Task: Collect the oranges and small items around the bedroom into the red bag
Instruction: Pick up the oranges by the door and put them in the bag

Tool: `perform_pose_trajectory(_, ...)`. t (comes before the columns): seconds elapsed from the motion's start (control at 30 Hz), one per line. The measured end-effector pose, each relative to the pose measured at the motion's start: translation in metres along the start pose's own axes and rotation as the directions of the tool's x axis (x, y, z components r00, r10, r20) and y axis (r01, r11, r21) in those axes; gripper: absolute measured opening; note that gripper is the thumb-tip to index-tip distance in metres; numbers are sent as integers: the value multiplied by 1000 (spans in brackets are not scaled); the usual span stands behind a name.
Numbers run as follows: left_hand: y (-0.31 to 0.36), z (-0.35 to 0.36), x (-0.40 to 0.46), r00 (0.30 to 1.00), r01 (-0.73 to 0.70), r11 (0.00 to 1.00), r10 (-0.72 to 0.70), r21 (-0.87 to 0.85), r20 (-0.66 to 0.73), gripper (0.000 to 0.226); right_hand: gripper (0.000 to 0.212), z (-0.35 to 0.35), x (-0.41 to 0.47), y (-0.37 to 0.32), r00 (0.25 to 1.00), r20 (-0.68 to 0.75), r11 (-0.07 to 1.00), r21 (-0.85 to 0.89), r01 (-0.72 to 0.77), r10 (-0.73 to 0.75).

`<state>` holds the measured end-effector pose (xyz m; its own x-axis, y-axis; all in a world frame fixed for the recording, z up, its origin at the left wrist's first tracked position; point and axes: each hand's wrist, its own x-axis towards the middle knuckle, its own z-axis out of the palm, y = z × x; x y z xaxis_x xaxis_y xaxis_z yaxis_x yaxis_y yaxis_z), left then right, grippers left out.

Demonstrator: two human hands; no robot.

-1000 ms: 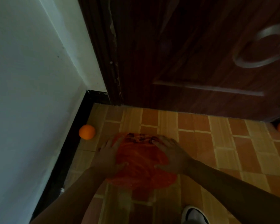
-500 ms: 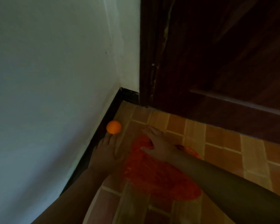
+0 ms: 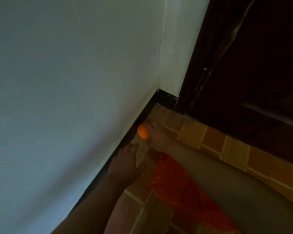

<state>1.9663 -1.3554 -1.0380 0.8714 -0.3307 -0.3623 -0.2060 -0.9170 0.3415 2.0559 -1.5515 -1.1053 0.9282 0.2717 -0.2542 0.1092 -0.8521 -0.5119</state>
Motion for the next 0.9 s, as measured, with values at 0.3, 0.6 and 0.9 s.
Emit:
perform_pose_trajectory(0.3, -4, -1, -6, 999, -7, 1000, 8, -25, 45, 71, 73, 13, 4, 1, 996, -91, 1000, 20, -6, 8)
perform_pose_trajectory(0.6, 27, -20, -6, 993, -89, 991, 96, -99, 68, 58, 74, -38, -93, 20, 963, -255, 952, 307, -3, 85)
perform_pose_trajectory(0.9, 88, -31, -37, 966, -207, 975, 216, -79, 141, 64, 74, -29, -240, 60, 908, -294, 912, 368, -179, 297)
